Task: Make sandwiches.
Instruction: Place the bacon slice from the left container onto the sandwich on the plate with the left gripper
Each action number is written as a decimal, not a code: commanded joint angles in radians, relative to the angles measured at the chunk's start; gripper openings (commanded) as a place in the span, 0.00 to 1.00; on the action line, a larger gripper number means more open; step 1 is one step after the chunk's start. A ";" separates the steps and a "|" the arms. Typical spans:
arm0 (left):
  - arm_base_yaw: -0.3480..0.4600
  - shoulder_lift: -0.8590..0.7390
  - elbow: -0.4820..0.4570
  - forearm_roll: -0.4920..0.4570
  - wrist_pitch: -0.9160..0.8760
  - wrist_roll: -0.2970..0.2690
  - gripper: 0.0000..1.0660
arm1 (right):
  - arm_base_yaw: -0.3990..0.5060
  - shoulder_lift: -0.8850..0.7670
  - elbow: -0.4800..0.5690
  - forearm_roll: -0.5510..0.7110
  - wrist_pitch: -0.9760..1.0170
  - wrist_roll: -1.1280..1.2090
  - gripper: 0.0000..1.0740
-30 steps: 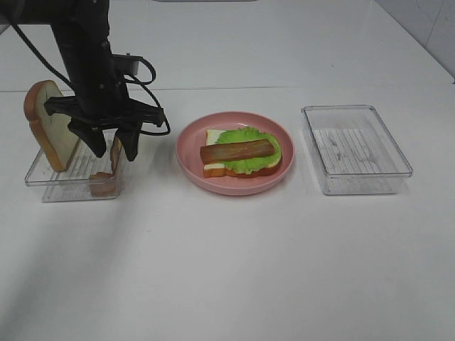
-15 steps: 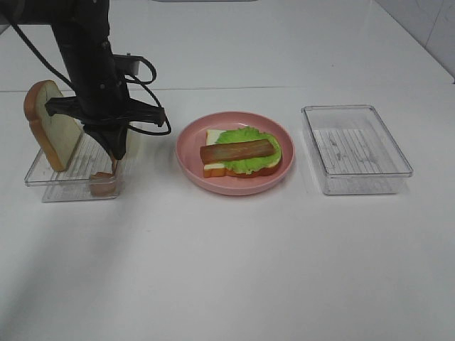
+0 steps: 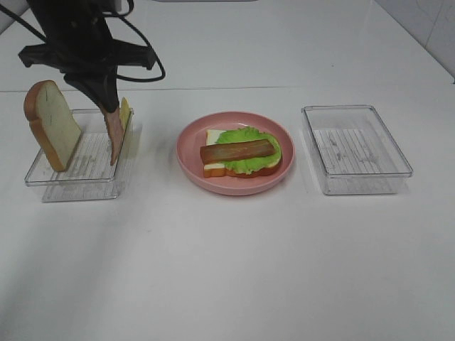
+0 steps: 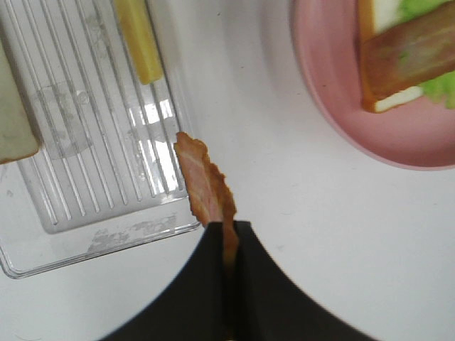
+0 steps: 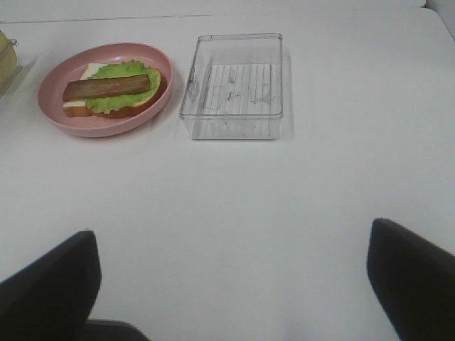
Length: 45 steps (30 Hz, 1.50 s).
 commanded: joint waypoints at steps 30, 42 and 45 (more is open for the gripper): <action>-0.187 0.439 -0.687 -0.500 -0.041 0.383 0.00 | -0.003 -0.025 0.001 0.005 -0.010 -0.011 0.89; -0.193 0.522 -0.693 -0.588 -0.098 0.427 0.00 | -0.003 -0.025 0.001 0.005 -0.010 -0.011 0.89; -0.193 0.523 -0.693 -0.579 -0.100 0.427 0.00 | -0.003 -0.025 0.001 0.005 -0.010 -0.011 0.89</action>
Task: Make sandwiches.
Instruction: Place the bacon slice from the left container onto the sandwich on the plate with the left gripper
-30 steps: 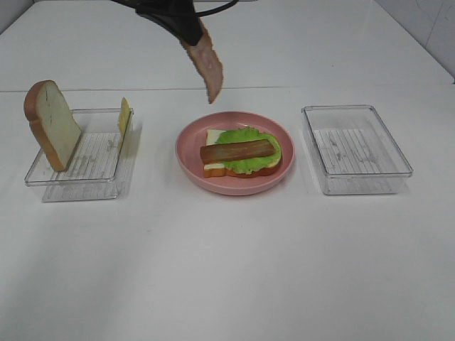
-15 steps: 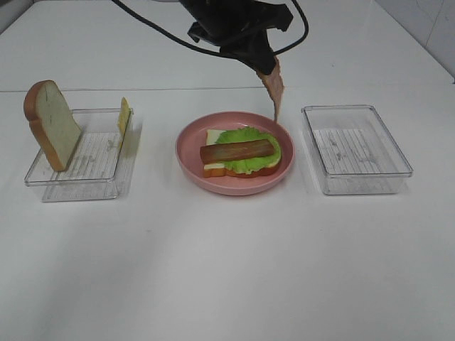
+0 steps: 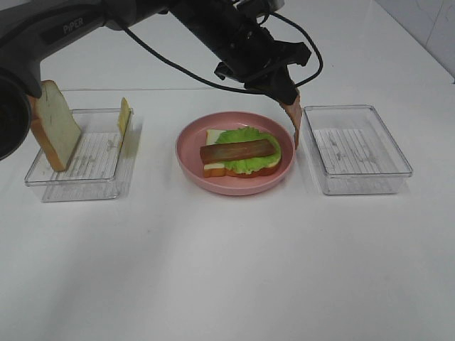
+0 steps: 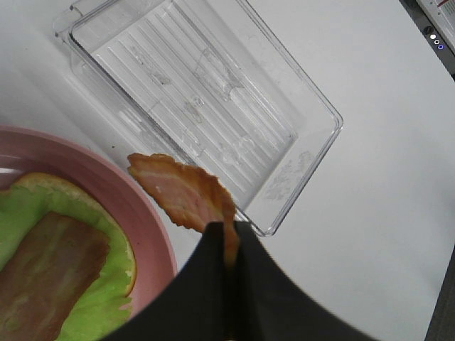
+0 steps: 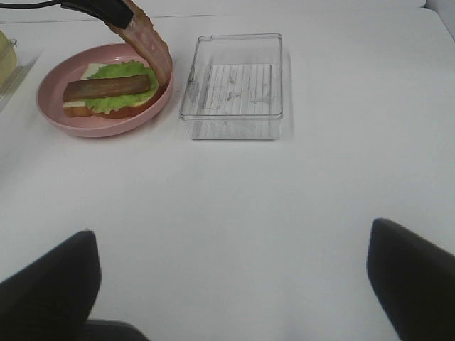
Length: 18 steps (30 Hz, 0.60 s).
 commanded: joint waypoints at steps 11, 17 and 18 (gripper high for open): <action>-0.002 0.037 -0.007 0.006 -0.006 0.008 0.00 | -0.003 -0.025 0.001 0.005 -0.010 -0.011 0.89; -0.002 0.040 -0.007 0.119 0.007 -0.023 0.00 | -0.003 -0.025 0.001 0.005 -0.010 -0.011 0.89; -0.002 0.040 -0.007 0.119 0.007 -0.023 0.00 | -0.003 -0.025 0.001 0.005 -0.010 -0.011 0.89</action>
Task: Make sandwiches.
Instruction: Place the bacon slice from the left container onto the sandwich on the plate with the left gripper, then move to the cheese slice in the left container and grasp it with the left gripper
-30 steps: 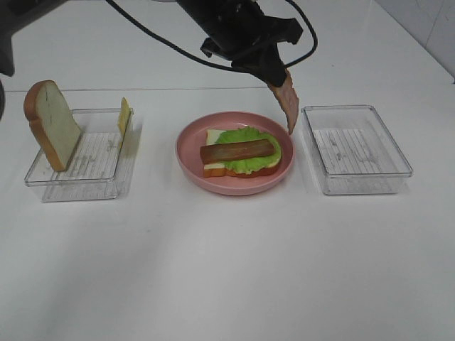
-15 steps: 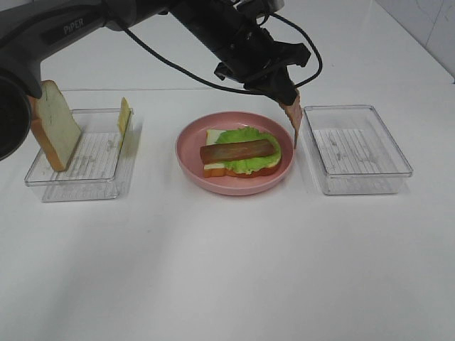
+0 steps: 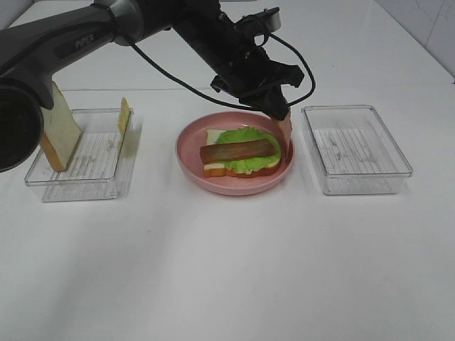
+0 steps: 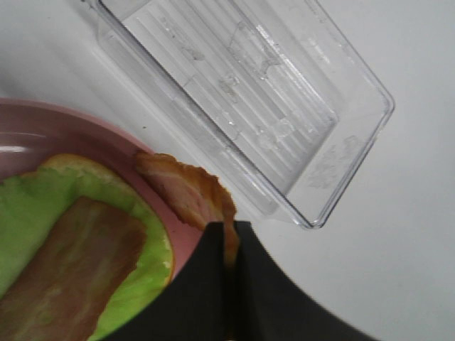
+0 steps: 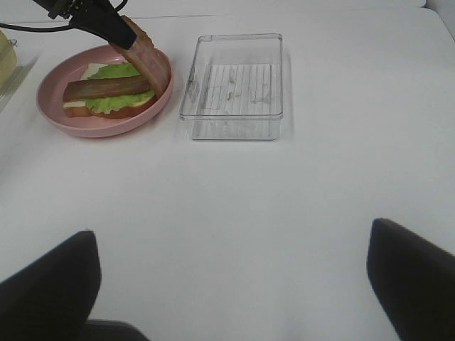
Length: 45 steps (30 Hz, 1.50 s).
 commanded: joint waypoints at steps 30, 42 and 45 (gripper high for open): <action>-0.002 -0.005 -0.004 0.470 0.097 -0.262 0.00 | -0.003 -0.025 0.001 0.005 -0.010 -0.011 0.89; -0.002 -0.030 -0.004 0.558 0.158 -0.361 0.96 | -0.003 -0.025 0.001 0.005 -0.010 -0.010 0.89; -0.002 -0.058 -0.004 0.561 0.195 -0.363 0.96 | -0.003 -0.025 0.001 0.005 -0.010 -0.010 0.89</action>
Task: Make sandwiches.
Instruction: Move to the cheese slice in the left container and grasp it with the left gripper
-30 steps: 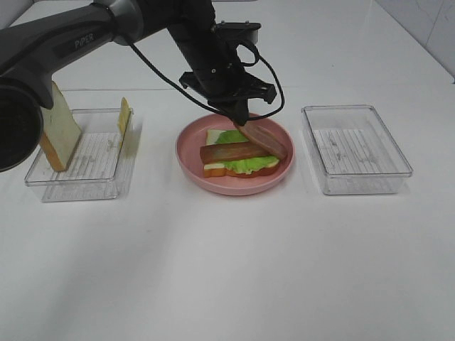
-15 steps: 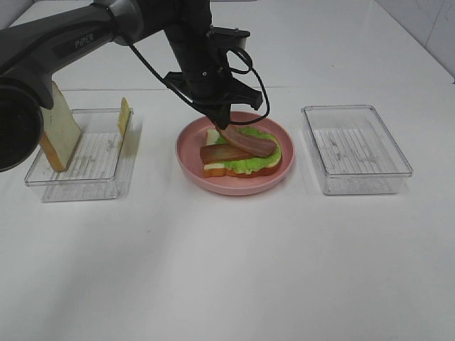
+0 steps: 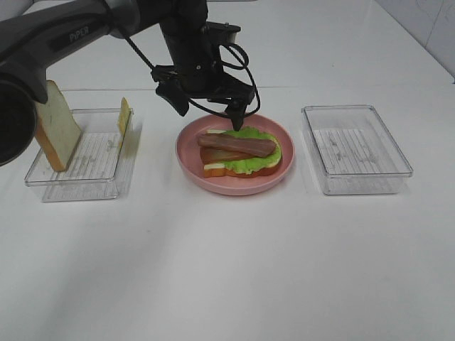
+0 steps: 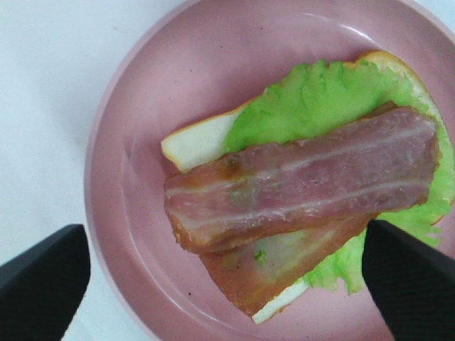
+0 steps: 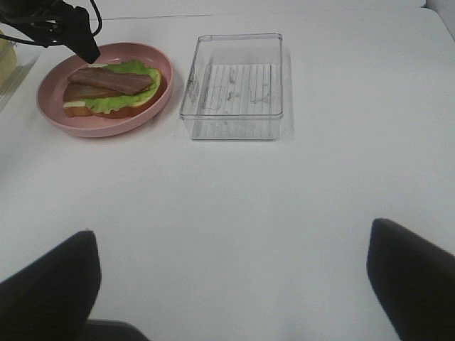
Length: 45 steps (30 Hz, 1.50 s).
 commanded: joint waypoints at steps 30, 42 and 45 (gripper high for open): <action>0.307 -0.291 0.375 -0.088 0.050 0.013 0.94 | -0.003 -0.025 0.001 0.005 -0.010 -0.010 0.89; 0.307 -0.099 0.170 -0.103 0.034 0.013 0.94 | -0.003 -0.025 0.001 0.005 -0.010 -0.010 0.89; 0.307 -0.064 0.133 -0.106 0.048 0.013 0.94 | -0.003 -0.025 0.001 0.005 -0.010 -0.010 0.89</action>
